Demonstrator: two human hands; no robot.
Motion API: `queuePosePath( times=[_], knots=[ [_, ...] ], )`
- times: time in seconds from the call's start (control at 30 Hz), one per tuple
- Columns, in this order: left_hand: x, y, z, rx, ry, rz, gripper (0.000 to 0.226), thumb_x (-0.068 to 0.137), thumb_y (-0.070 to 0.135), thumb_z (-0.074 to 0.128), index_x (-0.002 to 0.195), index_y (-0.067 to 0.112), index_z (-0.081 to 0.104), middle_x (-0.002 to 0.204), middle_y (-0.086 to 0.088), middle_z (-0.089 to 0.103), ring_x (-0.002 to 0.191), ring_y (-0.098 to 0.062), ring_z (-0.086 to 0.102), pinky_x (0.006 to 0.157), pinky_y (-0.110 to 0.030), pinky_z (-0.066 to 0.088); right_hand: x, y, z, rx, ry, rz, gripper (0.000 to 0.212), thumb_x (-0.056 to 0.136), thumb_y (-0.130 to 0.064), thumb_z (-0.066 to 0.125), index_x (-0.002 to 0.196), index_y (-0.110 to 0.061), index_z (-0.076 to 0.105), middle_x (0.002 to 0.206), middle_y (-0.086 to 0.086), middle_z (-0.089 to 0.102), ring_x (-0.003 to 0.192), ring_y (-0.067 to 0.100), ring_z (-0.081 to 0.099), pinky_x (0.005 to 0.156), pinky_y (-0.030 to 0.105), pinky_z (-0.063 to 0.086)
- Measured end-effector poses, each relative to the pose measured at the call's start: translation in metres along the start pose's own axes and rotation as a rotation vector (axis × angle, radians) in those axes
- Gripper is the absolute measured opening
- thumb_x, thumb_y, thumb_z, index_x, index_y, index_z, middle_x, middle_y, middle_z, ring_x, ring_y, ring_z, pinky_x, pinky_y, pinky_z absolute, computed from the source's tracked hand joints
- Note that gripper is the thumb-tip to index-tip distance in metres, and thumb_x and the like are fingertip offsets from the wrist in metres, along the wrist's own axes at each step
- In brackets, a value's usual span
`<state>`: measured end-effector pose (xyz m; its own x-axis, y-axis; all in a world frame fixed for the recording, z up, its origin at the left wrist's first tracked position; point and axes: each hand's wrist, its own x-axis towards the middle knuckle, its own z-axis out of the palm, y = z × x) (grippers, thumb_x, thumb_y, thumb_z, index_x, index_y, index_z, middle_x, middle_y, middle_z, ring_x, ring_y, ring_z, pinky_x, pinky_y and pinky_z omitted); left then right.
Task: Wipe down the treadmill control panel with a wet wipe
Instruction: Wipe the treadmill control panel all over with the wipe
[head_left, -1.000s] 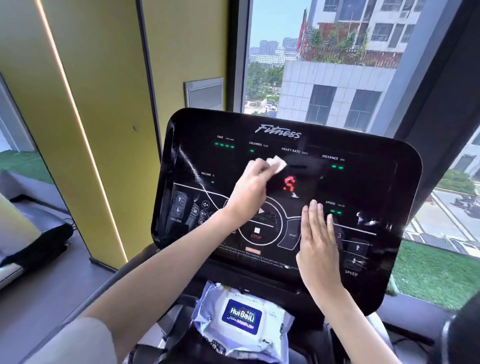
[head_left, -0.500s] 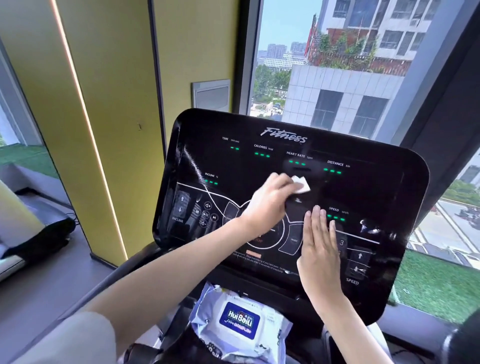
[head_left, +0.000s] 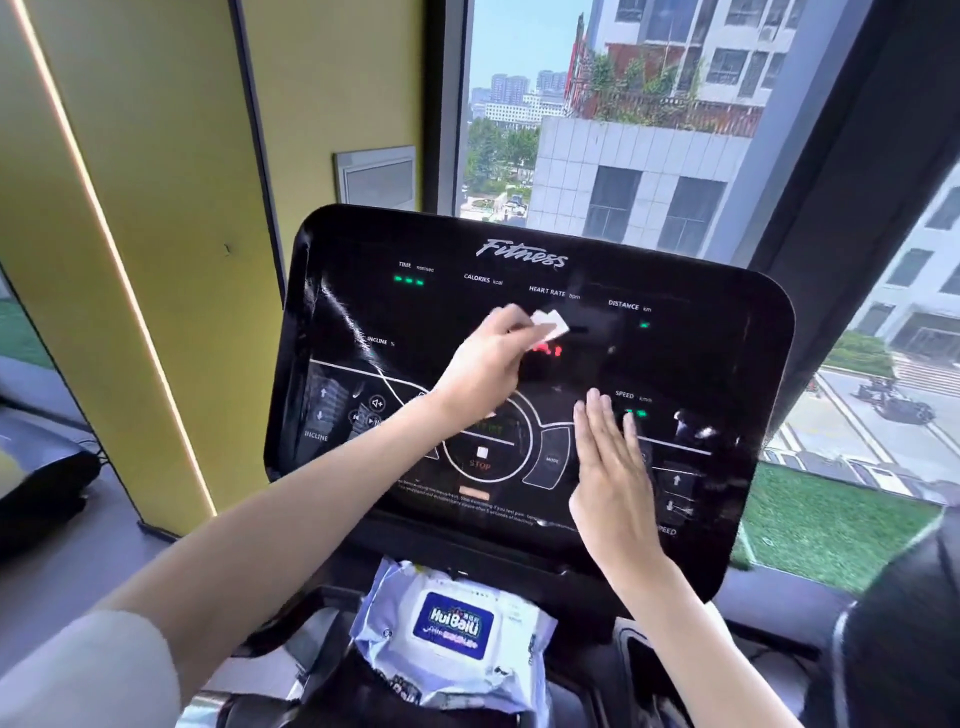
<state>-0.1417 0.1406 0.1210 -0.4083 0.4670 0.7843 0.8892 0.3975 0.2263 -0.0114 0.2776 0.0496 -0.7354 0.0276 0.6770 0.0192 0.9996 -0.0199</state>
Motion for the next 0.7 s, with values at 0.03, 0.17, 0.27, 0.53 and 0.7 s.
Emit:
queuePosePath(
  times=[0.03,0.17,0.27,0.53,0.7],
  knots=[
    [0.008,0.0,-0.001,-0.017,0.114,-0.127,0.043,0.075,-0.018,0.049,0.109,0.003,0.066,0.089,-0.014,0.055,0.08,-0.031,0.053,0.067,-0.043,0.052,-0.002,0.001,-0.002,-0.002,-0.004,0.016,0.076,0.063,0.025,0.046,0.136,0.007,0.037,0.145,0.023,0.034,0.137,0.031,0.029,0.114,0.041,0.013],
    [-0.007,0.019,0.019,0.01,-0.032,0.069,0.054,0.069,-0.019,0.047,0.113,0.007,0.061,0.091,-0.009,0.05,0.084,-0.027,0.048,0.058,-0.042,0.051,-0.01,0.008,-0.008,-0.016,-0.049,0.103,0.082,0.059,0.023,0.051,0.138,0.007,0.035,0.147,0.02,0.03,0.138,0.028,0.026,0.114,0.041,0.015],
    [-0.005,0.014,0.012,0.051,-0.246,0.273,0.059,0.064,-0.022,0.052,0.115,0.006,0.062,0.092,-0.011,0.053,0.086,-0.023,0.046,0.055,-0.037,0.051,-0.01,0.011,-0.009,-0.042,-0.078,0.1,0.08,0.06,0.021,0.054,0.136,0.008,0.037,0.146,0.021,0.032,0.138,0.029,0.027,0.114,0.043,0.013],
    [-0.021,0.029,0.018,0.109,-0.253,0.297,0.063,0.061,-0.022,0.053,0.117,0.006,0.058,0.097,-0.005,0.048,0.087,-0.023,0.041,0.051,-0.034,0.05,-0.011,0.011,-0.007,-0.064,-0.076,0.048,0.074,0.063,0.017,0.05,0.136,0.011,0.035,0.145,0.025,0.031,0.136,0.035,0.027,0.113,0.046,0.015],
    [0.001,0.002,0.003,0.033,0.008,-0.008,0.057,0.065,-0.021,0.045,0.113,0.004,0.064,0.09,-0.013,0.056,0.083,-0.023,0.046,0.063,-0.04,0.051,-0.012,0.015,-0.003,-0.047,-0.033,0.035,0.071,0.064,0.014,0.045,0.134,0.011,0.037,0.143,0.027,0.035,0.134,0.037,0.031,0.113,0.047,0.016]
  ],
)
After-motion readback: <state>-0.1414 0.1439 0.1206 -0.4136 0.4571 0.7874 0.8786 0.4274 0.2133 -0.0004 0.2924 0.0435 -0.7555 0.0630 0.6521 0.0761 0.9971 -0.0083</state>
